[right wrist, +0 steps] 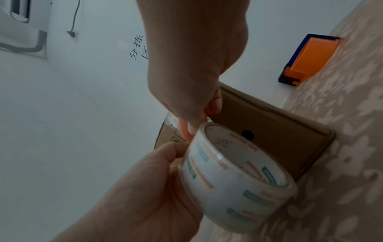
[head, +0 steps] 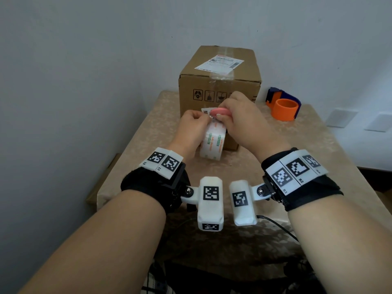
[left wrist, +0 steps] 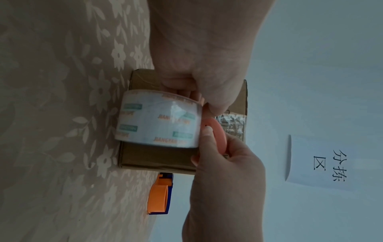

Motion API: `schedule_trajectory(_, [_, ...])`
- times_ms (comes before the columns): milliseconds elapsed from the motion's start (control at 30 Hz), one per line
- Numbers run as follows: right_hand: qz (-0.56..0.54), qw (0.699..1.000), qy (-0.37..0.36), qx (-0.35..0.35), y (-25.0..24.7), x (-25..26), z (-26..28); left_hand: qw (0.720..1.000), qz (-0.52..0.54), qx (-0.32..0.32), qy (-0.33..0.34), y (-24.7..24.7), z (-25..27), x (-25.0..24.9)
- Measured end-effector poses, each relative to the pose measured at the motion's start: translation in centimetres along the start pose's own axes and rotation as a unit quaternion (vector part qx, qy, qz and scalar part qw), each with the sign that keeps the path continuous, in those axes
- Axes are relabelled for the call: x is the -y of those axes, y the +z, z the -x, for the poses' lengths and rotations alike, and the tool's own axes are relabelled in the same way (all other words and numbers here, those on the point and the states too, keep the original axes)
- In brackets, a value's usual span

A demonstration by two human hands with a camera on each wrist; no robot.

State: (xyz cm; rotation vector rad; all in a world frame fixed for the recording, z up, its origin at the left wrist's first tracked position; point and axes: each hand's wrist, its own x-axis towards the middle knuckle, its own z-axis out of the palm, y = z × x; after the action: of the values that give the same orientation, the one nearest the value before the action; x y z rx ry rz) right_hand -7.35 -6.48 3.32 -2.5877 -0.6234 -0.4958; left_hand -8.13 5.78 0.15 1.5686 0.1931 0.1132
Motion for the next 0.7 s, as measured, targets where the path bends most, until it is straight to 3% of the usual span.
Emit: schedule_trajectory(700, [0.104,0.993,-0.025,0.049,-1.2,0.4,-0.8,0.996,-0.081,-0.025,0.032,0.1,0.0,-0.3])
